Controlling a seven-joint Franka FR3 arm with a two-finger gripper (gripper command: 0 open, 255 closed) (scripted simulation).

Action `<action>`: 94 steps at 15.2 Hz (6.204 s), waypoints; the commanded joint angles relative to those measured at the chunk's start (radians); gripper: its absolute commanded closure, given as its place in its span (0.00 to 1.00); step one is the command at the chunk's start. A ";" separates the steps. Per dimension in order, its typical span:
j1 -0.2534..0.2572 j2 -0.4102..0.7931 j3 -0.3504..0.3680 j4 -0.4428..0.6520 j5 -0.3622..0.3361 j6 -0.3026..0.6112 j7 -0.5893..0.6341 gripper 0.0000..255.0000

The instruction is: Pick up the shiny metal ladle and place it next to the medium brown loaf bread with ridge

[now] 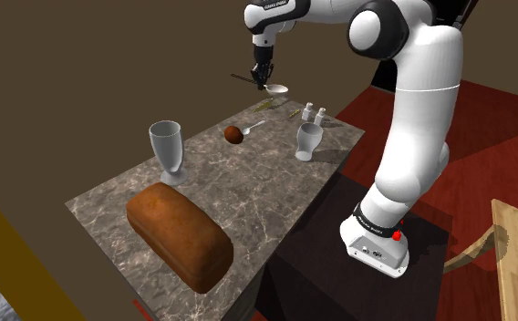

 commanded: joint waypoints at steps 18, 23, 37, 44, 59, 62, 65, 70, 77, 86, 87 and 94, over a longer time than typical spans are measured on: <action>0.247 -0.193 0.140 -0.259 -0.021 0.070 0.385 1.00; 0.313 -0.193 0.186 -0.260 -0.021 0.072 0.495 1.00; 0.369 -0.134 0.223 -0.318 -0.025 0.191 0.587 1.00; 0.370 -0.094 0.222 -0.361 -0.028 0.274 0.587 1.00; 0.373 0.019 0.218 -0.416 -0.037 0.442 0.589 1.00; 0.374 0.046 0.217 -0.421 -0.039 0.473 0.589 1.00; 0.375 0.074 0.216 -0.424 -0.041 0.504 0.590 1.00; 0.376 0.099 0.214 -0.425 -0.043 0.531 0.590 1.00; 0.376 0.099 0.214 -0.425 -0.043 0.531 0.590 0.00; 0.372 0.022 0.217 -0.398 -0.037 0.427 0.587 0.00; 0.372 0.022 0.217 -0.399 -0.037 0.427 0.587 0.00; 0.372 0.022 0.217 -0.398 -0.037 0.427 0.587 0.00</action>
